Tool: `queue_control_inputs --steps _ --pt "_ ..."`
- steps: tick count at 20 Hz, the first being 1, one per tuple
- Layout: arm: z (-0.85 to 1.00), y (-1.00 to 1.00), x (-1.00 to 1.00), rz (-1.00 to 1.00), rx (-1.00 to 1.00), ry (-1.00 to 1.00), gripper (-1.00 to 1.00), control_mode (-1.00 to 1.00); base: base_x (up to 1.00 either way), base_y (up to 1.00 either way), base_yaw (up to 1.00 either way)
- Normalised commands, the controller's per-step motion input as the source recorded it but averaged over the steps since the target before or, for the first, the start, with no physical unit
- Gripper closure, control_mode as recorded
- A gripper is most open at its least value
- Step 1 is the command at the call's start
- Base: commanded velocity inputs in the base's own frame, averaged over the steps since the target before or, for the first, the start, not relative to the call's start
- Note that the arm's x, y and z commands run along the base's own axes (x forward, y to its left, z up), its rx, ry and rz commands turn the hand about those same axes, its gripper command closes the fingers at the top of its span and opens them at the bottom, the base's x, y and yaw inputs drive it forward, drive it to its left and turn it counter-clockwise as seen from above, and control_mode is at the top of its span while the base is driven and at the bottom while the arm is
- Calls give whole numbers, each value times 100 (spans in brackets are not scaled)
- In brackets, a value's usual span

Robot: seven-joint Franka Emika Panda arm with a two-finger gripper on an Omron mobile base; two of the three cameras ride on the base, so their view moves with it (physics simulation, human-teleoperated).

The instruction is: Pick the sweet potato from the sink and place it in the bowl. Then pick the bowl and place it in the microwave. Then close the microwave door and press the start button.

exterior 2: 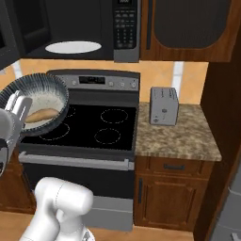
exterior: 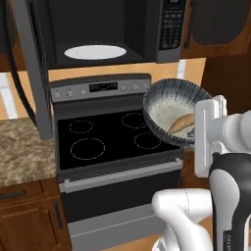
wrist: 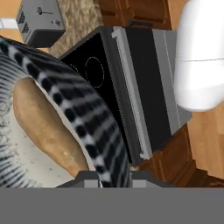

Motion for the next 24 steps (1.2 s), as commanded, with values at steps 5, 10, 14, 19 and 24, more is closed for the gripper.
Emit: queue_control_inputs --steps 5,10,14,19,24 --pt "0 0 0 0 0 0 100 100 36 53 12" --pt "0 0 0 0 0 0 100 100 59 0 7" --pt "0 0 0 0 0 0 100 100 38 0 8" --pt "0 0 0 0 0 0 100 100 25 0 6" --pt "0 0 0 0 0 0 100 100 30 0 4"
